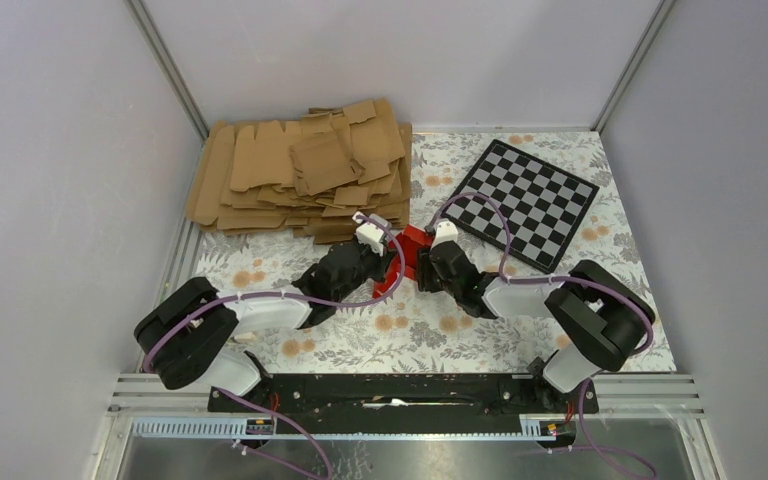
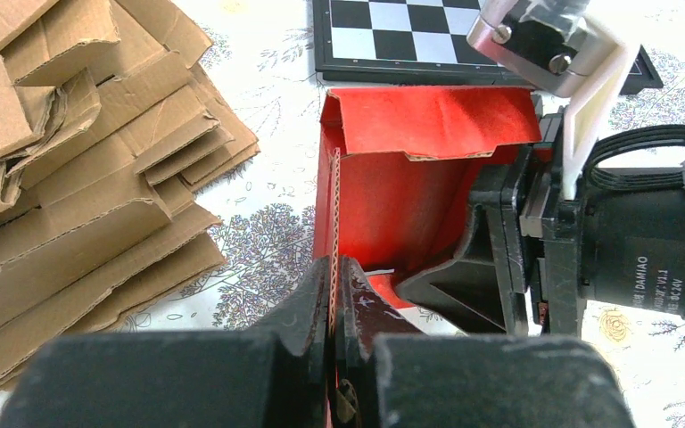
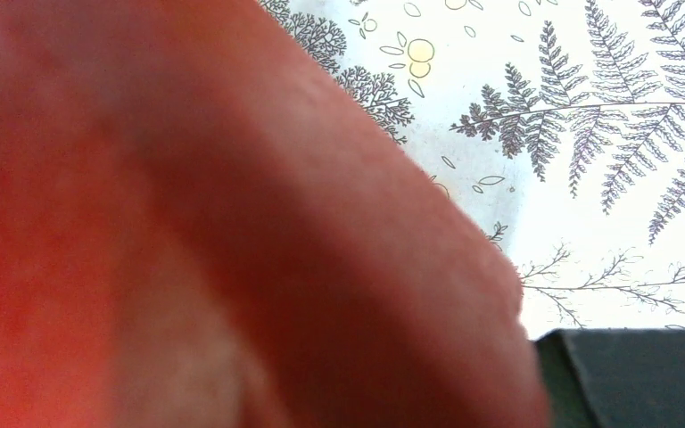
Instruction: Fold the paper box
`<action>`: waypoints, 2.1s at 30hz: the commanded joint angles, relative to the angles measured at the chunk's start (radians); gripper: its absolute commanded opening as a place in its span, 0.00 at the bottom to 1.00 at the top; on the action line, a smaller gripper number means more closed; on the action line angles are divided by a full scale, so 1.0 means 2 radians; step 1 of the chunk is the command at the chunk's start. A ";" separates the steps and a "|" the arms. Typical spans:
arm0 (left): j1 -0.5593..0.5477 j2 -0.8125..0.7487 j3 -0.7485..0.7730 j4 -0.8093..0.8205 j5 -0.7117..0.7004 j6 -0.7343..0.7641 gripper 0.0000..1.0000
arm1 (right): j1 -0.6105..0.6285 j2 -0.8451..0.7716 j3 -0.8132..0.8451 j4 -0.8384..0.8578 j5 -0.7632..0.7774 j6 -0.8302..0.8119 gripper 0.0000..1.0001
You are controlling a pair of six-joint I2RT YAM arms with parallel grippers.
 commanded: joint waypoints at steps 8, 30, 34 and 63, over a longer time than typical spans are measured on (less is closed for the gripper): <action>-0.008 0.018 0.026 -0.009 0.057 -0.012 0.00 | 0.004 0.047 0.072 -0.044 0.024 0.038 0.41; -0.009 0.023 0.037 -0.027 0.057 -0.018 0.00 | 0.007 0.080 0.115 -0.172 0.124 0.030 0.59; -0.009 0.022 0.037 -0.027 0.056 -0.017 0.00 | 0.007 0.081 0.123 -0.184 0.142 0.023 0.59; -0.010 0.019 0.039 -0.038 0.041 -0.015 0.00 | 0.009 -0.006 0.057 -0.175 0.131 0.049 0.29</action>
